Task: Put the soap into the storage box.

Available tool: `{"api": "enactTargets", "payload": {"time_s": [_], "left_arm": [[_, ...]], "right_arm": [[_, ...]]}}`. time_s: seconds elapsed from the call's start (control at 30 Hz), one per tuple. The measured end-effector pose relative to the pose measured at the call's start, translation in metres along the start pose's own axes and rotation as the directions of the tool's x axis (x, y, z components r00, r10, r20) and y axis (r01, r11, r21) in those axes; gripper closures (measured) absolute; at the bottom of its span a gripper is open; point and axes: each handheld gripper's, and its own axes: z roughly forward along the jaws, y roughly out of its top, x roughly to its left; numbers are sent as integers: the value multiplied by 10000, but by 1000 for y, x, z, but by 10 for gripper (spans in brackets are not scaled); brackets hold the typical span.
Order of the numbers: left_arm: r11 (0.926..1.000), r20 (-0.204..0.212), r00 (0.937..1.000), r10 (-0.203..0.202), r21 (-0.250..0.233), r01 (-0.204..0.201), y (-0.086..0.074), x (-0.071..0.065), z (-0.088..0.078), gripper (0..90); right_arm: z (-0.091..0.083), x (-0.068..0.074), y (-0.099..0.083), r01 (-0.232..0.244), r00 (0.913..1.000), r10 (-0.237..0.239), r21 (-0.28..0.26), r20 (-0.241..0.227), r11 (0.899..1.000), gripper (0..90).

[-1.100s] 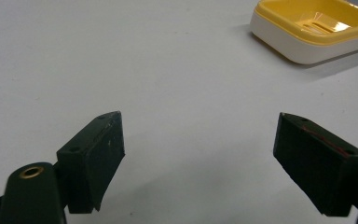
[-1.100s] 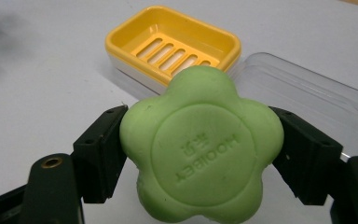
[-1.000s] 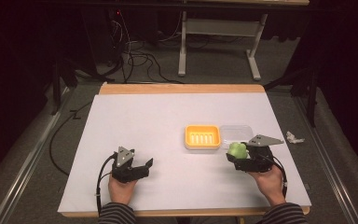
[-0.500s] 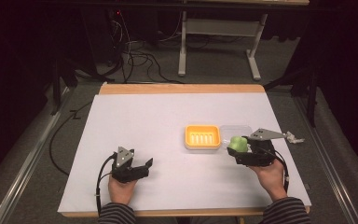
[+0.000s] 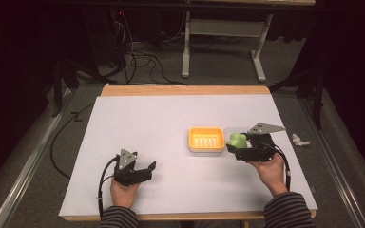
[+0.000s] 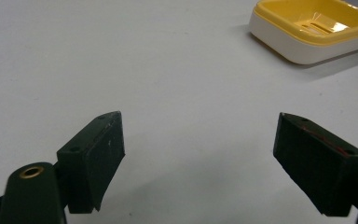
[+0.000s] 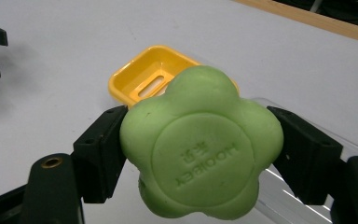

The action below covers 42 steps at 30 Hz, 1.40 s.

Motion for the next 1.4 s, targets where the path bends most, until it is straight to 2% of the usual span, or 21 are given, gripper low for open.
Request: {"api": "enactTargets", "payload": {"time_s": [0.2, 0.23, 0.5, 1.4], "left_arm": [[10000, -5, 10000, -6, -13, 6, 0, 0, 0, 169], [10000, -16, 10000, 15, -4, -15, 0, 0, 0, 169], [10000, -29, 10000, 1, -25, -1, 0, 0, 0, 169], [10000, -43, 10000, -31, -58, 31, 0, -1, 0, 169]], "right_arm": [[12, 1, 8, -23, 9999, 25, 197, -137, 9998, 256], [16, 2, 10, 88, 9998, -84, 227, -182, 9997, 256], [26, 3, 18, 83, 9998, -76, 361, -208, 9993, 256], [59, -3, 19, -105, 9997, 125, 901, -212, 9959, 256]]}}
